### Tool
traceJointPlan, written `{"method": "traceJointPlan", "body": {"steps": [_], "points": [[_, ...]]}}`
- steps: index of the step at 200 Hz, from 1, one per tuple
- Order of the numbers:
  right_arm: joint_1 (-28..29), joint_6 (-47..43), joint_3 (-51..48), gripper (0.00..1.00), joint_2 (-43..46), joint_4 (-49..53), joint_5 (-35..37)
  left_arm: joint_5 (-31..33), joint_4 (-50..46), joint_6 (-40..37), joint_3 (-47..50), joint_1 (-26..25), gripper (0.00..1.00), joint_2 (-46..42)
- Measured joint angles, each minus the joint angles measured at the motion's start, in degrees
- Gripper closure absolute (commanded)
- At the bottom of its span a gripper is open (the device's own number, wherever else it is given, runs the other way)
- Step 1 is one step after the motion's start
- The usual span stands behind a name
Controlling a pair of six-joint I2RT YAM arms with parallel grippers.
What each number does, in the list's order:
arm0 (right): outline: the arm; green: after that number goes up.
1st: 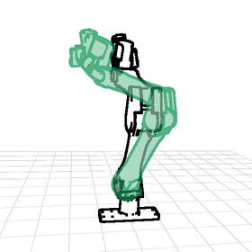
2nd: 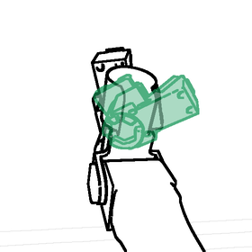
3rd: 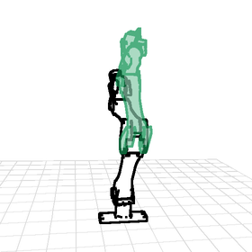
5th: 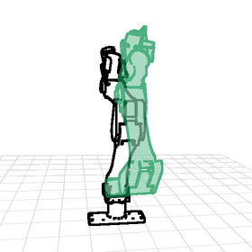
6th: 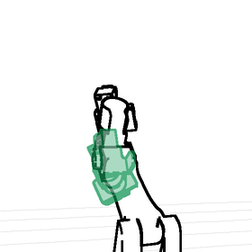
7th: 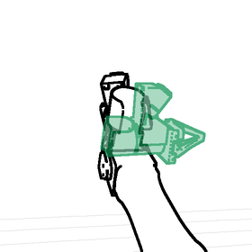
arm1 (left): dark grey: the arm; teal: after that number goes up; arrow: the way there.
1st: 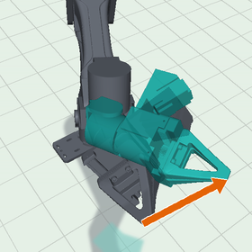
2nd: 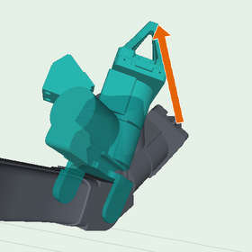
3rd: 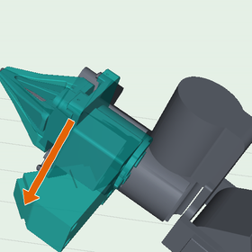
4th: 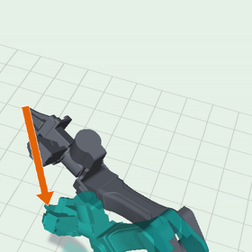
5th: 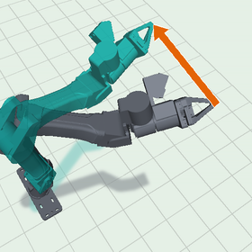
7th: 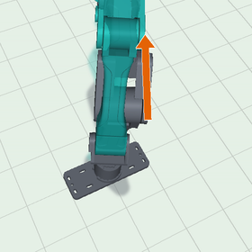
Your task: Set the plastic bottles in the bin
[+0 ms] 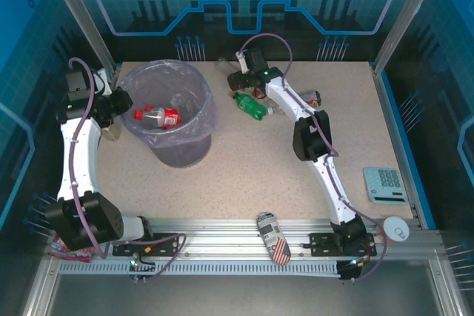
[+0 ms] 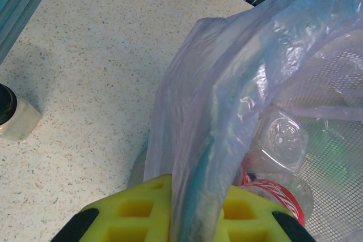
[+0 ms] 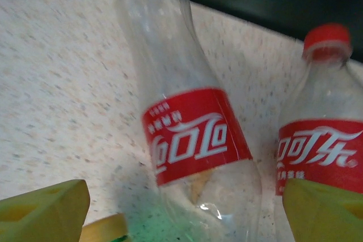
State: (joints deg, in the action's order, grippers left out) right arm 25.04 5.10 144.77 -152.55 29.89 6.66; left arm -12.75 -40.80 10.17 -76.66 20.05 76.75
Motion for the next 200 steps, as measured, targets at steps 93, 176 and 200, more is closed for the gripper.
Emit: {"method": "traceJointPlan", "body": {"steps": [93,176,200], "points": [[-1.3,3.5,0.3,0.14,-3.7,1.6,-1.6,-1.2,0.9,0.0,0.4,0.0,1.0,0.0],[-2.6,6.1,-4.0,0.31,-2.9,0.7,-4.8,-1.7,1.6,0.0,0.7,0.0,1.0,0.0],[-2.7,6.1,-6.7,0.33,-0.9,-0.5,-5.4,-1.7,1.7,0.0,0.7,-0.5,1.0,0.0]]}}
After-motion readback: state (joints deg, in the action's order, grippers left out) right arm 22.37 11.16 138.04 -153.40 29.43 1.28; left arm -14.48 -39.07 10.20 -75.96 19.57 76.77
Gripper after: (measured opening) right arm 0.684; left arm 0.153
